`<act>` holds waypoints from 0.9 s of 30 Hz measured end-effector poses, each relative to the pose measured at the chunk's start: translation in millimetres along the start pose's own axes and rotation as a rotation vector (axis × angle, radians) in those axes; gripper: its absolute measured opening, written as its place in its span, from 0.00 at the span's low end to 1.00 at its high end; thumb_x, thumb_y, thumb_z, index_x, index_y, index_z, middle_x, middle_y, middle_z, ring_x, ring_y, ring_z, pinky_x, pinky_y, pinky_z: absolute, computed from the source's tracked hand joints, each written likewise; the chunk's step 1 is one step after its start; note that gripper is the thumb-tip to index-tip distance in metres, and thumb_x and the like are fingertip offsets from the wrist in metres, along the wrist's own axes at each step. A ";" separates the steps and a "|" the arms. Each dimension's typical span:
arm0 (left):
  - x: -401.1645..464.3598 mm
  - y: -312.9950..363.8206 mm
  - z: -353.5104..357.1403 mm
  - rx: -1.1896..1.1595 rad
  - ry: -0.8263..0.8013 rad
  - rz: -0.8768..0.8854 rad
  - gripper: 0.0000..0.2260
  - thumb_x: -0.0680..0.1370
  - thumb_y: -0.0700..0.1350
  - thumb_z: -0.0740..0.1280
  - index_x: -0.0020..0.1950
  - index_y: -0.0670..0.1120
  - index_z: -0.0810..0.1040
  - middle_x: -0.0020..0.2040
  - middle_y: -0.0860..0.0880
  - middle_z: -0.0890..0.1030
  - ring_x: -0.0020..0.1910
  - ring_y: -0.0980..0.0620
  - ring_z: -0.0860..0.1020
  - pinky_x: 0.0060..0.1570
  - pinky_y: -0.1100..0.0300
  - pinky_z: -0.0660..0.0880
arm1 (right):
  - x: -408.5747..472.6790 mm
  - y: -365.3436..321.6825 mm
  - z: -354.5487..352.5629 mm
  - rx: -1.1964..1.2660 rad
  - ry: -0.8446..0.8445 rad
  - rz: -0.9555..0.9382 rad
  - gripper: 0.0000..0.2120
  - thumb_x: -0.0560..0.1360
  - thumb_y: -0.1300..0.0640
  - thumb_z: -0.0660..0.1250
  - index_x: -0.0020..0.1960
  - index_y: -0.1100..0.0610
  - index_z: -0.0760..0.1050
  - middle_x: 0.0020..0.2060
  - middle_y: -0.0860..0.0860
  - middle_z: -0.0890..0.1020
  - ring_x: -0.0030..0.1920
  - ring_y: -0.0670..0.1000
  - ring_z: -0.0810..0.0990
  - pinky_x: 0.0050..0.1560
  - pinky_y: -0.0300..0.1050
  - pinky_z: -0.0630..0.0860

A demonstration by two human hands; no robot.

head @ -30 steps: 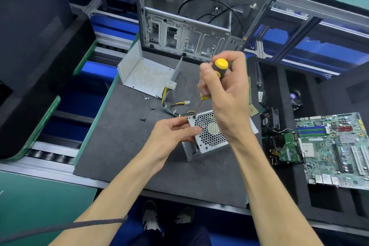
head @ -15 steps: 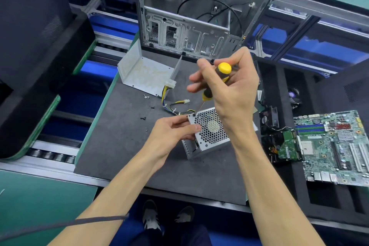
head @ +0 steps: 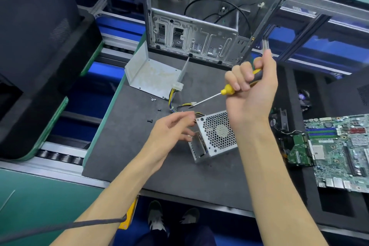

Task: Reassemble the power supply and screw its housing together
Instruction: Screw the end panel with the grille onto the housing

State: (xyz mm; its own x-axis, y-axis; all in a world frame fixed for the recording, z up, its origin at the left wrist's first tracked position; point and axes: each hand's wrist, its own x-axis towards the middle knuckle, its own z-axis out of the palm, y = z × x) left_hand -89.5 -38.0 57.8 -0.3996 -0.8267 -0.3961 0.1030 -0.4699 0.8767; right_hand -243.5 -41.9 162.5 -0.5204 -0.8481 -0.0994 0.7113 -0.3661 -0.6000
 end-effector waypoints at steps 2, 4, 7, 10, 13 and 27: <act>5.7 0.4 -12.0 -0.017 0.059 -0.007 0.08 0.82 0.43 0.67 0.55 0.44 0.85 0.49 0.42 0.85 0.41 0.49 0.82 0.44 0.57 0.80 | 3.1 4.9 -4.8 0.108 0.068 0.060 0.16 0.84 0.54 0.61 0.38 0.54 0.65 0.27 0.47 0.59 0.24 0.46 0.56 0.24 0.38 0.59; 11.3 -0.7 -23.8 0.011 0.083 0.003 0.09 0.82 0.40 0.65 0.54 0.43 0.86 0.48 0.42 0.85 0.41 0.49 0.83 0.43 0.58 0.80 | 6.2 11.6 -7.4 0.156 0.103 0.096 0.16 0.83 0.55 0.62 0.37 0.54 0.65 0.27 0.47 0.60 0.24 0.46 0.56 0.23 0.38 0.59; 22.8 -6.9 -42.4 0.222 0.205 0.050 0.09 0.80 0.34 0.66 0.50 0.45 0.85 0.44 0.42 0.84 0.37 0.52 0.82 0.39 0.61 0.81 | 10.0 21.3 -8.3 0.188 0.119 0.128 0.16 0.82 0.55 0.63 0.36 0.54 0.66 0.27 0.47 0.60 0.24 0.46 0.56 0.23 0.38 0.59; 33.9 -19.0 -61.8 0.564 0.337 0.060 0.10 0.78 0.34 0.65 0.50 0.47 0.83 0.42 0.42 0.83 0.38 0.48 0.82 0.45 0.55 0.82 | 13.8 28.2 -7.7 0.187 0.120 0.140 0.16 0.82 0.56 0.63 0.36 0.54 0.66 0.27 0.47 0.61 0.24 0.46 0.56 0.24 0.38 0.59; 38.6 -29.2 -73.5 0.814 0.401 0.093 0.11 0.76 0.34 0.65 0.51 0.47 0.81 0.41 0.47 0.81 0.37 0.49 0.78 0.51 0.51 0.79 | 17.3 33.2 -7.3 0.193 0.119 0.152 0.16 0.82 0.56 0.63 0.36 0.55 0.66 0.27 0.47 0.61 0.24 0.46 0.56 0.24 0.38 0.59; 49.6 -19.6 -74.0 1.118 0.387 0.115 0.05 0.78 0.38 0.64 0.46 0.46 0.79 0.47 0.48 0.78 0.43 0.47 0.79 0.48 0.52 0.75 | 28.7 27.9 -12.7 0.206 0.137 0.152 0.16 0.82 0.56 0.63 0.36 0.55 0.66 0.27 0.47 0.62 0.24 0.46 0.57 0.24 0.38 0.60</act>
State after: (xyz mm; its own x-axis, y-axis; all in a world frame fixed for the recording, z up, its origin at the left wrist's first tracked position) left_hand -44.0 -92.6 0.8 -0.1182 -0.9751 -0.1874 -0.8086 -0.0150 0.5882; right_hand -244.5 -71.6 132.8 -0.4499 -0.8445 -0.2906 0.8595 -0.3210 -0.3978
